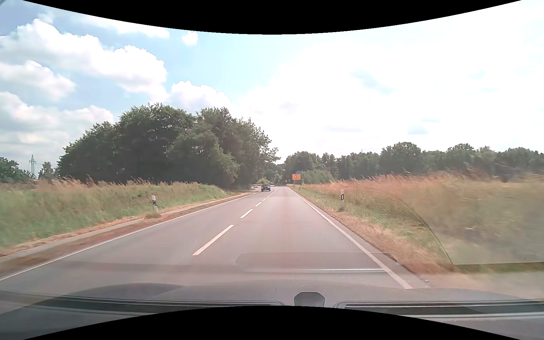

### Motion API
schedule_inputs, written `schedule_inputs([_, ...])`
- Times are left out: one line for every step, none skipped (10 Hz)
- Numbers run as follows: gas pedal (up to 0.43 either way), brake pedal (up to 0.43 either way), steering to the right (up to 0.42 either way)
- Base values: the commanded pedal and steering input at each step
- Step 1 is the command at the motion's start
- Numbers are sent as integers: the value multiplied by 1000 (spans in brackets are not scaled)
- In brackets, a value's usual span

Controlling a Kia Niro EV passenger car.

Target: Follow the waypoints while adhering to traffic rules and regulations

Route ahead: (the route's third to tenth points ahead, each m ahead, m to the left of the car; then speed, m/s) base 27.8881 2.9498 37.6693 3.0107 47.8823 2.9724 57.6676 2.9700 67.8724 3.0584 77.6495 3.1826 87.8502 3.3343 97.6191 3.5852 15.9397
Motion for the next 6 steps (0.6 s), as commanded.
schedule_inputs([130,0,-5])
schedule_inputs([130,0,-5])
schedule_inputs([130,0,-4])
schedule_inputs([130,0,-4])
schedule_inputs([130,0,-4])
schedule_inputs([130,0,-5])
